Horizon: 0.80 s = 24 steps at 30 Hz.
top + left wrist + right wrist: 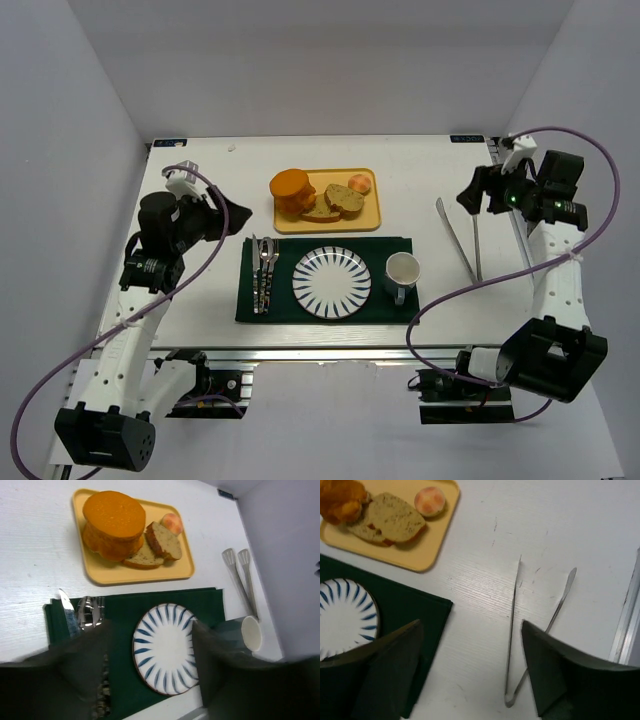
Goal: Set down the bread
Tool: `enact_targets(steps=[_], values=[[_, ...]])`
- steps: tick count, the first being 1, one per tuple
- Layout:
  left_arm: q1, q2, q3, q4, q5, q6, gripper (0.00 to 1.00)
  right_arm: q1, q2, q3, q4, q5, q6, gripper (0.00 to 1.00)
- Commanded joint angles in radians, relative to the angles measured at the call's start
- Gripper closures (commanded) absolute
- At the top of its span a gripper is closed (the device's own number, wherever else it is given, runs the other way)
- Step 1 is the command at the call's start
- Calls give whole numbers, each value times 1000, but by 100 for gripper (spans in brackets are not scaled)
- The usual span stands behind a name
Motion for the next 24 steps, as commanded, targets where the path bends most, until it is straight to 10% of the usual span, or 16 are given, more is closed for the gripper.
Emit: enact_targets(steps=[1,3,4,6,8,9,10,11,24], values=[[0,-24,11,-18,15,-5,42,-23,-74,-96,-39,-147,-335,22],[0,-26,12,-32,14,-6,95,-23,-94,-138,-6,-158,-355,58],[0,-27,12,-39,9,-8,100,-23,-95,-150,-1,-139,-359,97],[0,-39,5,-38,6,-14,100,-23,-95,-184,8,-112,-378,100],[0,-53,-6,-39,3,-19,84,-25,-94,-222,10,-69,-404,68],[0,-58,-11,-41,1,-19,67,-23,-91,-238,20,-43,-401,30],[0,-62,-15,-44,0,-20,40,-23,-85,-256,34,24,-384,16],[0,-67,-20,-45,0,-20,34,-23,-63,-270,43,63,-364,11],[0,-90,-92,-26,32,-39,25,-22,70,-480,299,399,-310,11]])
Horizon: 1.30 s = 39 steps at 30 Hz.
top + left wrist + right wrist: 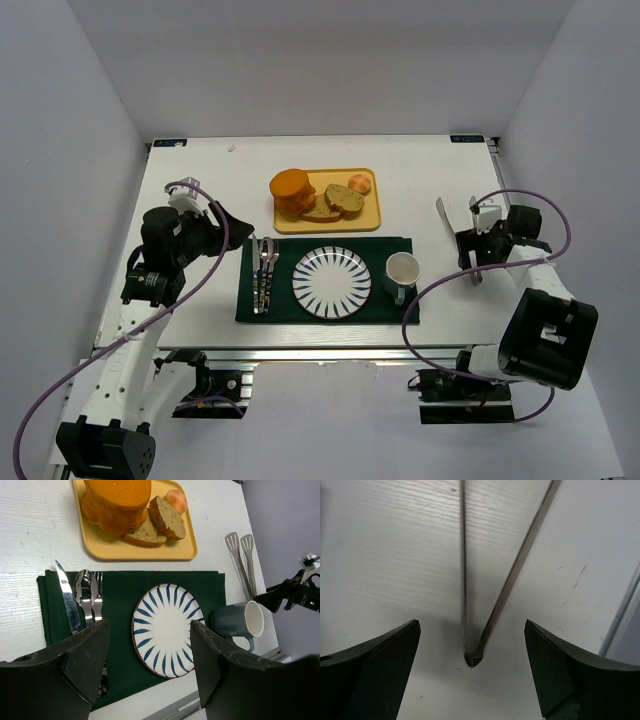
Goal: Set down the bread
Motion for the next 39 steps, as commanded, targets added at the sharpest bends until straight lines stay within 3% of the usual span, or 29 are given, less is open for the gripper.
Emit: enact_targets(steps=[1,6,10,19,22,30,37,38,39], values=[[0,2,5,10,15,4,25,-1,43,20,145,100,28,11],[0,13,2,15,20,1,25,-1,195,85,170,122,63,12],[0,15,6,3,12,4,25,-1,304,149,162,73,76,18],[0,1,2,-10,-15,-9,25,3,375,158,198,60,85,28],[0,2,-4,9,-9,-22,25,3,391,157,205,62,71,38],[0,1,6,-2,-9,-22,25,3,304,160,201,-53,51,83],[0,-12,-3,9,0,-32,25,45,142,327,25,-239,89,82],[0,-10,-7,13,7,-33,25,137,129,367,3,-246,85,73],[0,-10,-9,18,11,-36,25,169,108,384,-27,-250,80,70]])
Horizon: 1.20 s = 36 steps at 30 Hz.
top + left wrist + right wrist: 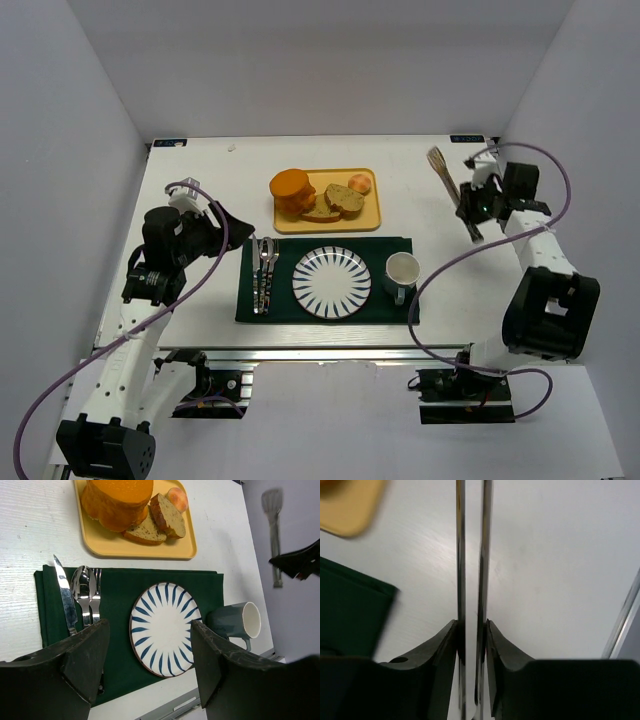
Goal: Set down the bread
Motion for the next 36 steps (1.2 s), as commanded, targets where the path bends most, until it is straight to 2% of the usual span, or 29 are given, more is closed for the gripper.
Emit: enact_targets(steps=[1,5,13,19,27,36], values=[[0,-18,-9,31,16,-11,25,165,-91,110,-80,-107,-7,66],[0,-16,-7,31,22,-13,25,316,-121,136,-69,-74,-18,61],[0,-39,1,0,13,-8,25,448,-20,260,-109,-45,-22,60],[0,-67,-16,-3,1,-20,25,563,35,285,-99,22,-45,60],[0,-90,-18,-32,-19,-19,25,618,95,289,-63,130,-48,54],[0,-88,-33,-21,-22,-20,25,640,78,239,-43,183,-85,51]])
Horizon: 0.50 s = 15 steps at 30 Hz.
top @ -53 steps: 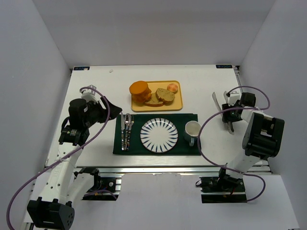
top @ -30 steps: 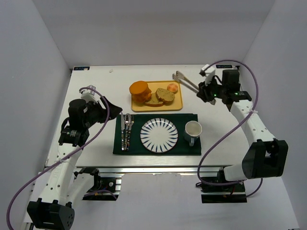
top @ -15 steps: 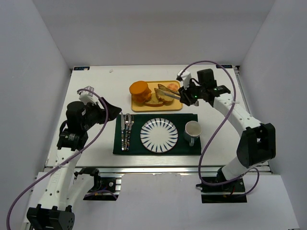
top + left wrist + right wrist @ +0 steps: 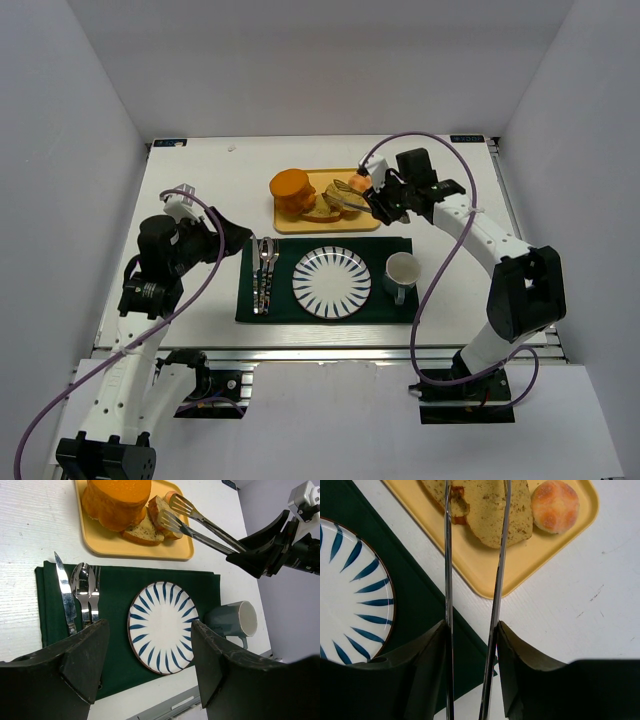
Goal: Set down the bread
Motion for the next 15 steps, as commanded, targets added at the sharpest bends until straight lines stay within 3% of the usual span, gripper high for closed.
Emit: enact_targets(steps=[1,10,15], values=[[0,-8,-9,6,-5,0,24,17,-29,-6,49,29,-27,51],[0,-6,-4,0,-10,7,24,40,-15,-24,34,59,-44,51],[0,-15,-12,5,-13,4,24,43,-17,-38,42,111,-55,57]])
